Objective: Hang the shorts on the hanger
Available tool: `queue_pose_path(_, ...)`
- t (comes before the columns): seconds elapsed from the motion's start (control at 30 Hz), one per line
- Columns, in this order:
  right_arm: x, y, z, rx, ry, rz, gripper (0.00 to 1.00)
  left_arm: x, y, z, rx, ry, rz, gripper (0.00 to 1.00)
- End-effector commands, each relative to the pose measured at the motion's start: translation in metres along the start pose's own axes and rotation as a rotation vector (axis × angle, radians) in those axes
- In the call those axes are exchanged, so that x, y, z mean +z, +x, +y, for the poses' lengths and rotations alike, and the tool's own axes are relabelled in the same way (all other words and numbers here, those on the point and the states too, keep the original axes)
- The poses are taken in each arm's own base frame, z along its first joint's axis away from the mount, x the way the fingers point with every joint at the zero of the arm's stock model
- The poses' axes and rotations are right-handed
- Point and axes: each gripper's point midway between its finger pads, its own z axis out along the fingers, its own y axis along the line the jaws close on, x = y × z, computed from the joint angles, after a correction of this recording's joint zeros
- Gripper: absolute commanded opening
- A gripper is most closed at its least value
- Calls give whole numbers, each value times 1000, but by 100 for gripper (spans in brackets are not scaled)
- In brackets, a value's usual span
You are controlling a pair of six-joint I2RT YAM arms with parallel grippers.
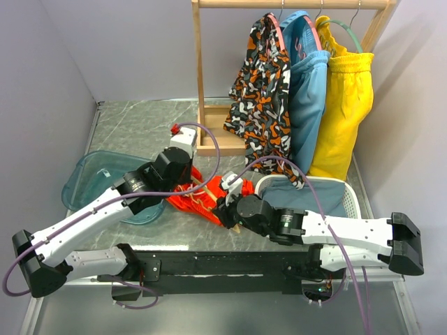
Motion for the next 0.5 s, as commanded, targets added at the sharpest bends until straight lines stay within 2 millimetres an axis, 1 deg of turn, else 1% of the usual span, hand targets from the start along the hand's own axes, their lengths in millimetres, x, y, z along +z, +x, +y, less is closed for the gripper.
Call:
queue_pose_path(0.0,-15,-52,9,44,-2,-129,51,-10,-22,18,-113,-91,-57,1)
queue_pose_path(0.03,-19,-54,8,53,-1,-135,57,-11,-22,22,-113,-108,-58,1)
queue_pose_path(0.07,-29,-60,5,70,-4,-162,63,-12,-25,23,-119,-114,-62,1)
queue_pose_path(0.1,-34,-61,0,88,11,-176,73,-13,-27,24,-123,-116,-67,1)
queue_pose_path(0.2,-55,-68,-10,138,12,-241,85,-17,-31,24,-132,-106,-81,1)
queue_pose_path(0.27,-61,-64,-18,155,34,-248,85,-21,-34,28,-143,-124,-96,1)
queue_pose_path(0.3,-68,-67,-21,176,37,-273,83,-21,-36,29,-151,-133,-100,1)
queue_pose_path(0.33,-69,-65,-28,188,64,-282,83,-22,-37,31,-156,-142,-105,1)
queue_pose_path(0.37,-68,-56,-34,195,85,-282,82,-24,-39,33,-164,-146,-110,1)
queue_pose_path(0.4,-70,-54,-37,214,92,-292,80,-26,-40,33,-172,-146,-116,1)
queue_pose_path(0.43,-68,-47,-39,217,93,-288,78,-27,-42,33,-172,-142,-122,1)
queue_pose_path(0.47,-67,-44,-40,222,95,-286,72,-28,-43,33,-180,-137,-129,1)
